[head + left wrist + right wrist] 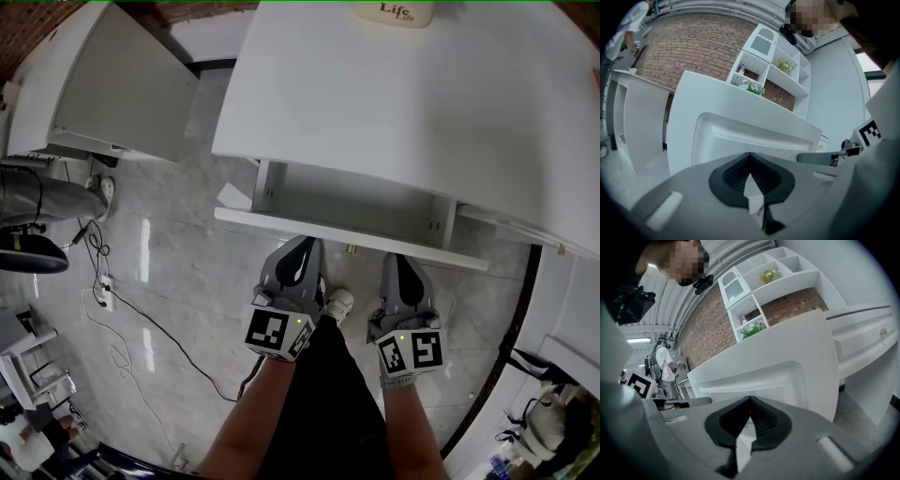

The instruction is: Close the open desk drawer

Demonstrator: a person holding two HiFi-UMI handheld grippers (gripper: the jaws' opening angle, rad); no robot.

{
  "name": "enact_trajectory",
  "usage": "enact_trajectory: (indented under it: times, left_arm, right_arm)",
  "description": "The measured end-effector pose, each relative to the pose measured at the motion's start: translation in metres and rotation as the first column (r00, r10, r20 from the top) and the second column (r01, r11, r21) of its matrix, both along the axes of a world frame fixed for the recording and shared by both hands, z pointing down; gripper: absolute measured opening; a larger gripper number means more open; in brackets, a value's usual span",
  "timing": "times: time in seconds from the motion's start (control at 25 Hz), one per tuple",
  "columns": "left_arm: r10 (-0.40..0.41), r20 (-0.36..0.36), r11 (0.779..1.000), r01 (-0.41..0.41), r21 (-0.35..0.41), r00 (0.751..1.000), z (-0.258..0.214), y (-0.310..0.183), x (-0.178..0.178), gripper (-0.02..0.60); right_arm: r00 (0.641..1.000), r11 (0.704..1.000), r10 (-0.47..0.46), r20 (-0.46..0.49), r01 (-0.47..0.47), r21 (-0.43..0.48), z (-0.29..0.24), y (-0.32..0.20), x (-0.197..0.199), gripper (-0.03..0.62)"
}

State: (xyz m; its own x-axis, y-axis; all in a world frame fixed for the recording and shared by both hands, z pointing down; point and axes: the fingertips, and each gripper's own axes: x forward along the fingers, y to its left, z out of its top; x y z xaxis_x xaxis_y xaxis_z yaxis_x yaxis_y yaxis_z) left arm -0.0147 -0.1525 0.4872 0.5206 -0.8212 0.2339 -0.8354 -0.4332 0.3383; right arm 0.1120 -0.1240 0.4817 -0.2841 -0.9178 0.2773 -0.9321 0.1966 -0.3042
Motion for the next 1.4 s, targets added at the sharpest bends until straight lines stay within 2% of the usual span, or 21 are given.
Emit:
enact_trajectory:
  times: [0.44, 1.4]
  left_arm:
    - [0.006, -0.041, 1.0, -0.007, -0.014, 0.999, 0.002, -0.018, 0.003, 0.002]
    - [0.003, -0.039, 1.0, -0.004, -0.028, 0.999, 0.002, -0.059, 0.012, 0.002]
  right_arm:
    - [0.999, 1.0, 0.022, 0.027, -0.021, -0.021, -0.001, -0.019, 0.004, 0.0]
    - [0.997, 0.998, 0.048, 0.063, -0.046, -0.035, 0.0, -0.059, 0.013, 0.0]
